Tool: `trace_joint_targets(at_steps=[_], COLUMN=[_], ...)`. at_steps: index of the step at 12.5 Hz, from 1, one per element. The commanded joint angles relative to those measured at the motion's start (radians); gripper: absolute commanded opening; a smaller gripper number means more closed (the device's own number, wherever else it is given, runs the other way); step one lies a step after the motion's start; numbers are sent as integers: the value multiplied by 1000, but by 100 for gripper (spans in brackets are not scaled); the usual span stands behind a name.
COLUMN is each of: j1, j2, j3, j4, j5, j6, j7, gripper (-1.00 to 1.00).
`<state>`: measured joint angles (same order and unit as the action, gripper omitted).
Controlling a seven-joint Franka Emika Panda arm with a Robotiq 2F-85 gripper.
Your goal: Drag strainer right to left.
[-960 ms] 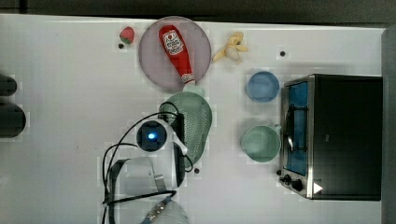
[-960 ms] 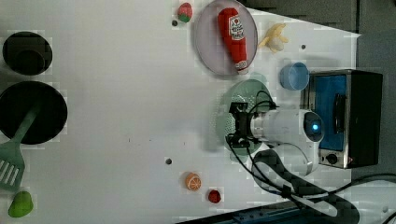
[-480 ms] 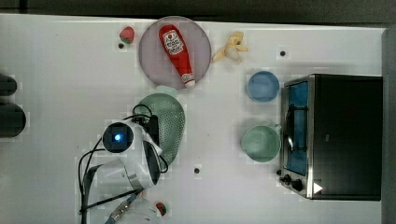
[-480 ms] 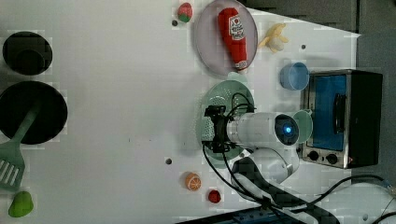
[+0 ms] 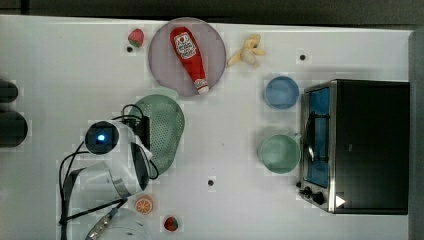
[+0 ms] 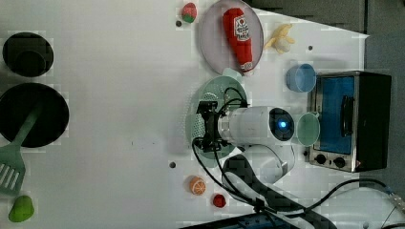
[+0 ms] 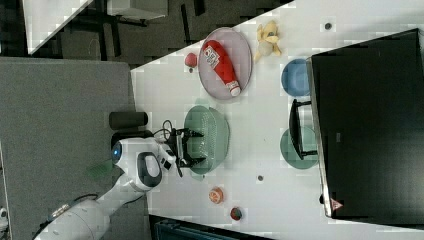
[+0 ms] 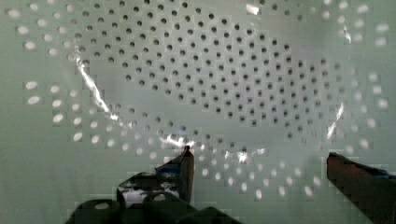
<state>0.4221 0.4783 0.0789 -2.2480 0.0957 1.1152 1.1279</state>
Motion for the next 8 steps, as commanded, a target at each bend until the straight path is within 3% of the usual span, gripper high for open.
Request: trace_joint_targets(at_steps=[1, 8], j1=[65, 156], j2=[50, 106], j3=[20, 19], j4=[73, 174], j5=[45, 55], j6=[-1, -10], j7=[67, 161], gripper=[100, 100])
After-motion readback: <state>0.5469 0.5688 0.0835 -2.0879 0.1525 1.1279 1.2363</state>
